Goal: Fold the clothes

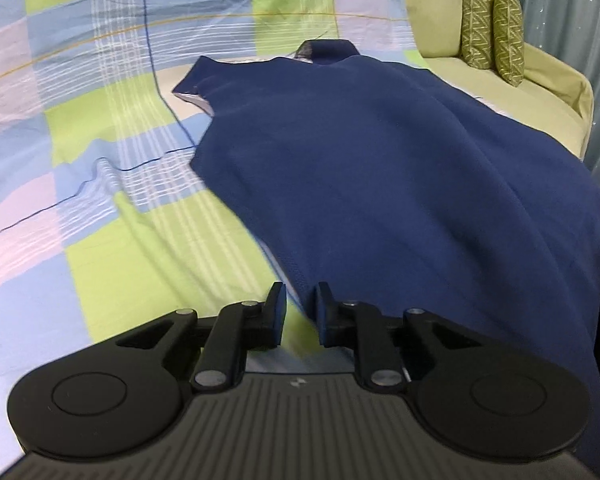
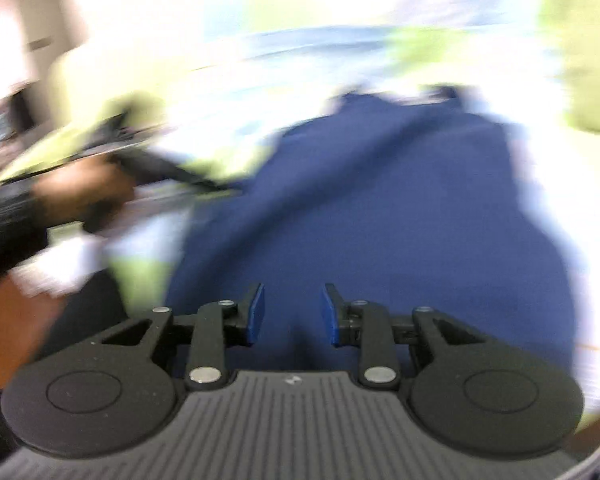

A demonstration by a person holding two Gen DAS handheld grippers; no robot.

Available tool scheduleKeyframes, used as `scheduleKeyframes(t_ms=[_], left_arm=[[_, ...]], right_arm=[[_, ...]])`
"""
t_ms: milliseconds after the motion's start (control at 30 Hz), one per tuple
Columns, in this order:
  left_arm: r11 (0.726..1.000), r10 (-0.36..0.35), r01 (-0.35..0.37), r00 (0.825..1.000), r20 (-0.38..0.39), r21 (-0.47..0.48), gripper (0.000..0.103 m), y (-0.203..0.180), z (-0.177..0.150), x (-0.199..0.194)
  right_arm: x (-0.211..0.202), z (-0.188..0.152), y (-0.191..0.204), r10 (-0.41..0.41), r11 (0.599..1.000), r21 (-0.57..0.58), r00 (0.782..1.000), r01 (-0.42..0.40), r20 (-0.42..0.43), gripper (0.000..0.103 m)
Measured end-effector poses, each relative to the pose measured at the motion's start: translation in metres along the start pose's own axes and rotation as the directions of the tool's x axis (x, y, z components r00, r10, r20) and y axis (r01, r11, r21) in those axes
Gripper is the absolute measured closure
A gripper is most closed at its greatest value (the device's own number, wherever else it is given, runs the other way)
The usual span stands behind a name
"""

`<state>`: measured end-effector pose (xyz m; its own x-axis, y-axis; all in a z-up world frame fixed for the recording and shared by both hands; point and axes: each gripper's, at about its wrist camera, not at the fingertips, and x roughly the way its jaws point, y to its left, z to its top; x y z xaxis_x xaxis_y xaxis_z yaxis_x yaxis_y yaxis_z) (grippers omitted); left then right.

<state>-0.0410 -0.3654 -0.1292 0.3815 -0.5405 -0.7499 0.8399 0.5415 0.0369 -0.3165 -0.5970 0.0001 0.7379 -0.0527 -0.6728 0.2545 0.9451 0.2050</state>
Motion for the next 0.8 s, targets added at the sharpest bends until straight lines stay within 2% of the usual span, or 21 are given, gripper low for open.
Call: scheduleKeyframes(t_ms=[67,133,200,267,400,467,600,667,700,733,800], left_arm=[[1.0,-0.018,0.018,0.999,0.042,-0.015,0.087,-0.003,0.007,-0.016],[0.999,-0.031,0.032,0.997,0.068,-0.011,0.087,-0.009,0.015,-0.027],[0.998,-0.051,0.049,0.996,0.078,0.028,0.085,-0.022,0.028,-0.031],[0.99,-0.105,0.097,0.992,0.068,0.106,0.085,-0.051,0.056,-0.028],[0.955,-0.213,0.196,0.976,0.054,0.223,0.069,-0.098,0.108,-0.009],[0.936,-0.252,0.23,0.966,0.051,0.268,0.067,-0.12,0.133,0.003],[0.886,-0.309,0.273,0.95,0.038,0.375,0.059,-0.172,0.18,0.039],[0.871,-0.32,0.282,0.947,0.028,0.403,0.059,-0.191,0.192,0.056],[0.866,-0.326,0.288,0.945,0.024,0.409,0.059,-0.198,0.196,0.063],[0.861,-0.337,0.301,0.941,0.017,0.411,0.059,-0.207,0.204,0.075],[0.86,-0.344,0.311,0.939,0.011,0.405,0.059,-0.218,0.211,0.088]], right_arm=[[-0.004,-0.012,-0.045,-0.086,0.991,0.102,0.996,0.083,0.028,0.074],[-0.007,-0.03,-0.087,-0.125,0.967,0.227,0.991,0.112,0.041,0.074],[-0.009,-0.05,-0.125,-0.11,0.926,0.368,0.992,0.079,0.064,0.074],[-0.009,-0.066,-0.153,-0.083,0.884,0.466,0.991,0.023,0.107,0.074],[0.002,-0.082,-0.189,-0.022,0.838,0.542,0.988,-0.065,0.152,0.068],[0.015,-0.087,-0.197,0.011,0.825,0.557,0.989,-0.092,0.146,0.066],[0.032,-0.095,-0.198,0.091,0.826,0.546,0.989,-0.138,0.113,0.066],[0.037,-0.095,-0.199,0.1,0.836,0.532,0.991,-0.134,0.092,0.073],[0.038,-0.096,-0.201,0.101,0.833,0.538,0.991,-0.131,0.084,0.091],[0.038,-0.098,-0.202,0.105,0.826,0.547,0.991,-0.133,0.082,0.1],[0.028,-0.103,-0.203,0.093,0.817,0.561,0.991,-0.132,0.097,0.101]])
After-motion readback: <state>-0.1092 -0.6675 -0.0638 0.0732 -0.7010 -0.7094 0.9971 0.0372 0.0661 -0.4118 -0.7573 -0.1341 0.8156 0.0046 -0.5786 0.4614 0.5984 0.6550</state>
